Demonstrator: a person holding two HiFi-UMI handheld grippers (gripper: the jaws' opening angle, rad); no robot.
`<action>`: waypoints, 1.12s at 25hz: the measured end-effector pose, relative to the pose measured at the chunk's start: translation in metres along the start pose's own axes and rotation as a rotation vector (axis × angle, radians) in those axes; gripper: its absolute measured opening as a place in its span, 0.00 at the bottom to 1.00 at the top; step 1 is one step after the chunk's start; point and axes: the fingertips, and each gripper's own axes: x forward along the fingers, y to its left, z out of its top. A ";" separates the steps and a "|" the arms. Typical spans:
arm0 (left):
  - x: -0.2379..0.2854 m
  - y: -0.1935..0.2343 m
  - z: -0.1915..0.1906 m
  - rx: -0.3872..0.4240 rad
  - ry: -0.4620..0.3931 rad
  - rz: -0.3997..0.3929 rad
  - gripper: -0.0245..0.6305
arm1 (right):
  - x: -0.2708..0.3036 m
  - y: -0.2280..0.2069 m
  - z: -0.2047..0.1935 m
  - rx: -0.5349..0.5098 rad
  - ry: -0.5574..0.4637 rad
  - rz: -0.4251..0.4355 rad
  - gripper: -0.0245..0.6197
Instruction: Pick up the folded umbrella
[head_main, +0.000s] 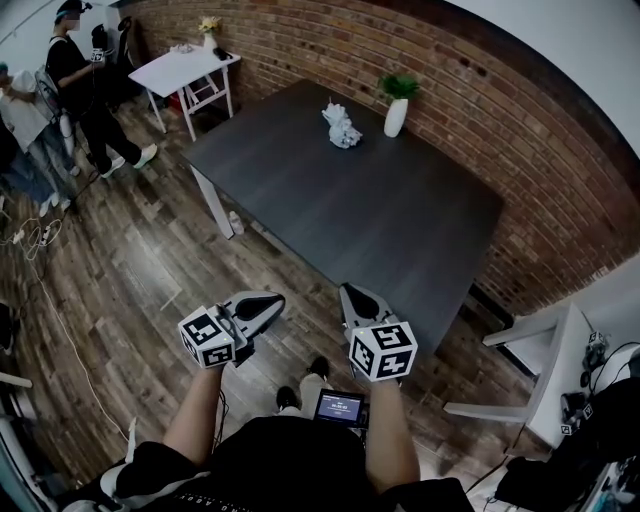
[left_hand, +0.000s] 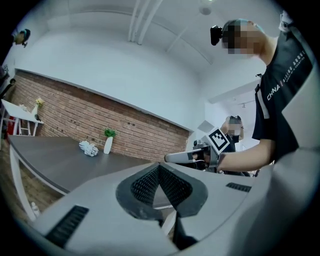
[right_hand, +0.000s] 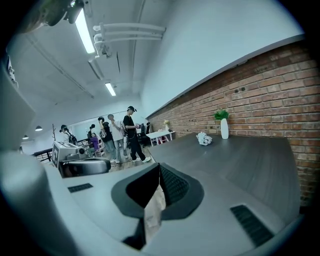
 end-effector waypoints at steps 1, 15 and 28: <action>0.002 0.004 -0.001 -0.004 0.002 0.000 0.04 | 0.005 -0.002 0.000 0.003 0.003 0.002 0.05; 0.045 0.100 0.019 0.009 0.035 0.033 0.04 | 0.105 -0.049 0.033 0.027 -0.012 0.065 0.05; 0.126 0.192 0.042 0.046 0.087 0.021 0.04 | 0.185 -0.134 0.077 0.063 -0.030 0.069 0.05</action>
